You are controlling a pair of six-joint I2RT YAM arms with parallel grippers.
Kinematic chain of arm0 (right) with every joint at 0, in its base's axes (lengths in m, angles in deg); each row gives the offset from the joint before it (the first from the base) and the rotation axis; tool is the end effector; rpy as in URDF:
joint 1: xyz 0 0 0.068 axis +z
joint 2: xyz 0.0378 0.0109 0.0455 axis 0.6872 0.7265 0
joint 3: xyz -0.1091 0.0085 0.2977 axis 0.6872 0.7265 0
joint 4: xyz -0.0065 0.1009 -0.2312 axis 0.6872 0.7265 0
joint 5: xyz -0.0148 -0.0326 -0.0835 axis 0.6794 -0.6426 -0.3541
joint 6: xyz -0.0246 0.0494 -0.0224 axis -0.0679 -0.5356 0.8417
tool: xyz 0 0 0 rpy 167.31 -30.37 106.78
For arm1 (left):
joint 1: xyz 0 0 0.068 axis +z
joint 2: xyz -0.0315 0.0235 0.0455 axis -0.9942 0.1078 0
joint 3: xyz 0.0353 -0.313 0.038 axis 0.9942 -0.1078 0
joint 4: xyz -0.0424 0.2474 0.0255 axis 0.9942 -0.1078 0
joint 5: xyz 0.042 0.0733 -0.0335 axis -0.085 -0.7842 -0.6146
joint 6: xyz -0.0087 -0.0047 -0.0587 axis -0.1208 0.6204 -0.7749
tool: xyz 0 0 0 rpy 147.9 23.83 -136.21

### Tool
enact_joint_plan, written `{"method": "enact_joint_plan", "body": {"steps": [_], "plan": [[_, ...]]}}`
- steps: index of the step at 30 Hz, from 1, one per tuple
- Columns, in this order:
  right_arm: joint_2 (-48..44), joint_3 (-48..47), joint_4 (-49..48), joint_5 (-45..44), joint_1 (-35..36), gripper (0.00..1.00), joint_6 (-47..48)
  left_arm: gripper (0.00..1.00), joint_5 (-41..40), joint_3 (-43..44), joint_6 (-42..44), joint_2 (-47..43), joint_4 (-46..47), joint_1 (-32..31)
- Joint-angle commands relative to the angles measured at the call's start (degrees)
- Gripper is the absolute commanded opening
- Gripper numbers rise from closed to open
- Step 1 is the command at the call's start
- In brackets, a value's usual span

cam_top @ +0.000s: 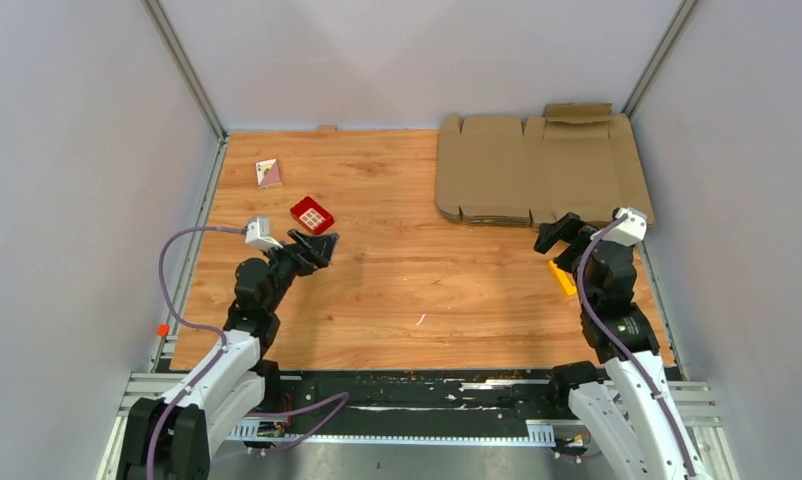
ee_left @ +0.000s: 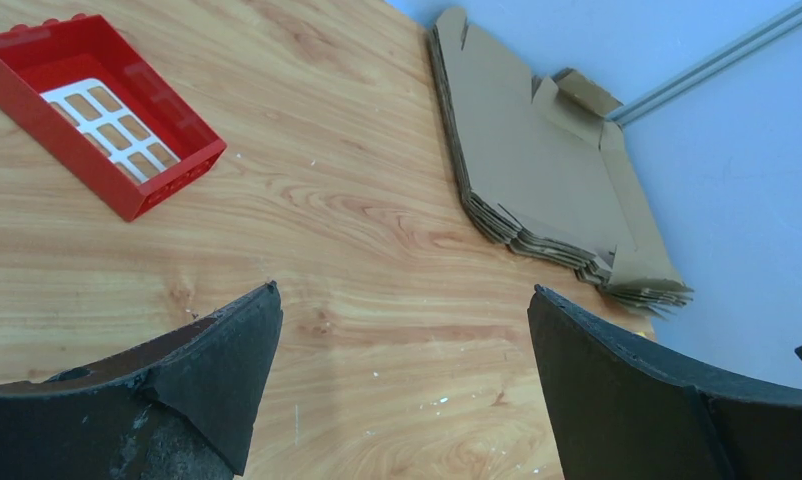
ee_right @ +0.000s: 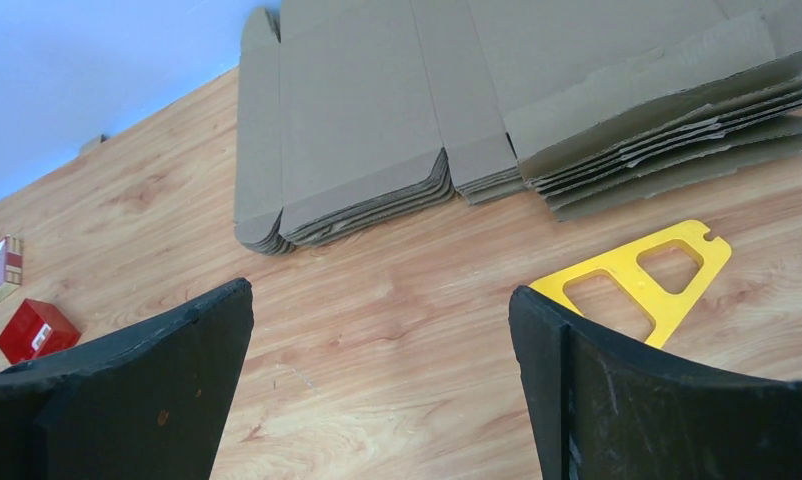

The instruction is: Fold the paper box

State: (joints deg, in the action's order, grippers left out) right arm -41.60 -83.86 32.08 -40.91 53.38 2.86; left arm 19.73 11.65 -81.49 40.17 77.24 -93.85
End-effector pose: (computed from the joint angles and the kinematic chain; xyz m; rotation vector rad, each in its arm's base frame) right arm 0.1012 0.0063 0.3187 0.4317 1.8165 0.1832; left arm 0.1473 -0.0330 0.2411 -0.3854 1.6546 -0.8525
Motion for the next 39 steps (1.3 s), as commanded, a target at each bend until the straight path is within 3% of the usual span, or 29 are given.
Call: {"method": "enact_joint_plan", "body": {"steps": [1, 7, 10, 15, 21, 30, 39], "plan": [[1.3, 0.47, -3.52, 1.23, -0.02, 1.0, 0.99, 1.0, 2.47, 0.67, 1.07, 1.22, 2.94, -0.07], [7.44, -0.05, -11.67, 11.48, -0.05, 1.0, 4.91, 0.98, 10.42, 3.41, 3.82, 10.37, 4.6, -0.06], [13.51, -3.65, -11.94, 13.31, -0.05, 1.0, 5.95, 0.98, 10.56, 6.08, 4.78, 14.46, 0.24, -0.07], [23.09, -5.36, -18.82, 19.96, 0.05, 1.0, 7.88, 0.98, 12.75, 7.33, 3.92, 18.72, 1.36, -0.23], [39.65, -14.84, -17.75, 21.68, 3.3, 0.98, 14.23, 0.96, 14.05, 9.08, 5.24, 21.04, 1.3, -2.49], [66.28, -36.31, -9.12, 4.33, 16.9, 1.0, 28.14, 0.95, 13.41, 8.93, 6.01, 19.93, 1.22, -3.49], [81.85, -49.49, -6.63, -2.12, 20.2, 0.99, 32.49, 0.94, 13.27, 8.55, 5.35, 19.64, 2.11, -4.08]]}}
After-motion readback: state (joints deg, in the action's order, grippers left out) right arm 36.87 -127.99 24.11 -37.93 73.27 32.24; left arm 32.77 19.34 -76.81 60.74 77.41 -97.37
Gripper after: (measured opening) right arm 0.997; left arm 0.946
